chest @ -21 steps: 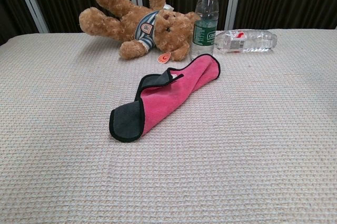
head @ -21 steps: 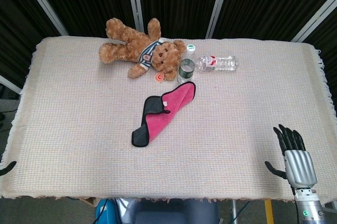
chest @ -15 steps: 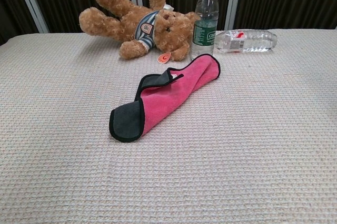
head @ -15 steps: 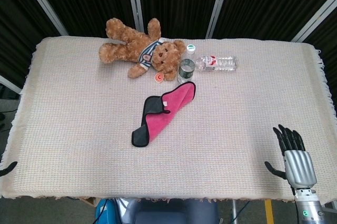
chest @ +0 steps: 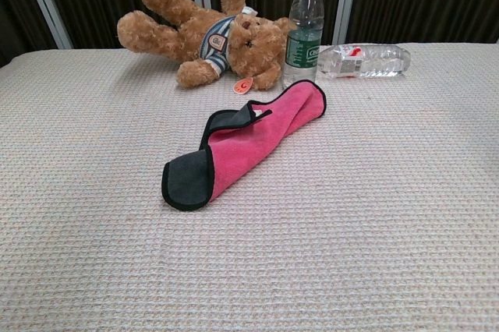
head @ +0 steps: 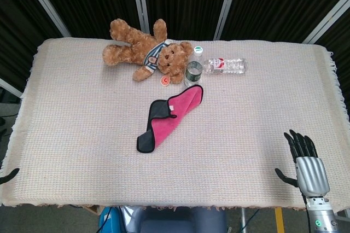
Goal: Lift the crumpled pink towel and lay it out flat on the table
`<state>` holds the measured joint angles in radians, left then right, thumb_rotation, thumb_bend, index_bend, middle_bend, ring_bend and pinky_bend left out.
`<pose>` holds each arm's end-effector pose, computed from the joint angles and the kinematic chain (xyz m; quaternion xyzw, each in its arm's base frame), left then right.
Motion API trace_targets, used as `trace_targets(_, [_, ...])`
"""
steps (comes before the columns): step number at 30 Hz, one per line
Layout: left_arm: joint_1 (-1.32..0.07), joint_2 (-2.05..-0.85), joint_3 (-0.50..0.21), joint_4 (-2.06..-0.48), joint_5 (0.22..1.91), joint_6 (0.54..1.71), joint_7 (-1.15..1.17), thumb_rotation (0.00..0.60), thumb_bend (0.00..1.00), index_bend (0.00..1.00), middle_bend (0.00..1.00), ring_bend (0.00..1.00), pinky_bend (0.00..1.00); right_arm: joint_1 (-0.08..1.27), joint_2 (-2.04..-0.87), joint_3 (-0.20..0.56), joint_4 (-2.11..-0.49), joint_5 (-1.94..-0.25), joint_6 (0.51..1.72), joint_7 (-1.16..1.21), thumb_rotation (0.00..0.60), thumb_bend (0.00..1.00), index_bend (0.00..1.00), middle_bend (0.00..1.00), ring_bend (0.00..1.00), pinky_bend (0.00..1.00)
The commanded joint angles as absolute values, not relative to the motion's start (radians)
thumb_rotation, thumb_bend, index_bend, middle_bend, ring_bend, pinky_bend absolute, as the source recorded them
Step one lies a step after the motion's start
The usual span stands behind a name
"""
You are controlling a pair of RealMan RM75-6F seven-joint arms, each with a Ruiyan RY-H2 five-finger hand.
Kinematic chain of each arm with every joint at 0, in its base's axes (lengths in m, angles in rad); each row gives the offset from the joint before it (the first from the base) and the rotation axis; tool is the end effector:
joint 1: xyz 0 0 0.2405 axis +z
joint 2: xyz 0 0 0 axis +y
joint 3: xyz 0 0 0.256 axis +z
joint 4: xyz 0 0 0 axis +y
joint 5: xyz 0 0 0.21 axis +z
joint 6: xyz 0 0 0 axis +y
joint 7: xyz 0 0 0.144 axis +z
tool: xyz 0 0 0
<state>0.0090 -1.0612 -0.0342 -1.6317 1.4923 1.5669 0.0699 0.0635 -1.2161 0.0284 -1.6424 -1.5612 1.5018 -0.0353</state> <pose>-0.3239 0.1478 0.1850 -0.5807 -0.3642 -0.3460 0.6406 -0.2913 -0.1686 0.1225 0.5927 -0.4088 0.4192 0.5530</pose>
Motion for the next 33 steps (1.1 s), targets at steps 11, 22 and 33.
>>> trace_targets(11, [-0.001, -1.072, -0.034, -1.641, 1.480, 1.542, 0.084, 0.600, 0.03, 0.03, 0.00, 0.00, 0.00, 0.074, -1.228, 0.033, -1.635, -1.539, 1.473, -0.062, 0.600, 0.21, 0.00, 0.00, 0.00, 0.00])
trace_targets(22, [-0.107, -1.104, -0.111, -1.821, 1.427, 1.437, 0.114, 0.600, 0.10, 0.08, 0.00, 0.00, 0.00, 0.082, -1.234, 0.045, -1.636, -1.535, 1.473, -0.072, 0.600, 0.21, 0.00, 0.00, 0.00, 0.00])
trace_targets(33, [-0.397, -1.308, -0.271, -1.798, 1.184, 1.189, 0.390, 0.600, 0.21, 0.23, 0.06, 0.00, 0.00, 0.103, -1.253, 0.077, -1.603, -1.463, 1.426, -0.072, 0.600, 0.21, 0.00, 0.00, 0.00, 0.00])
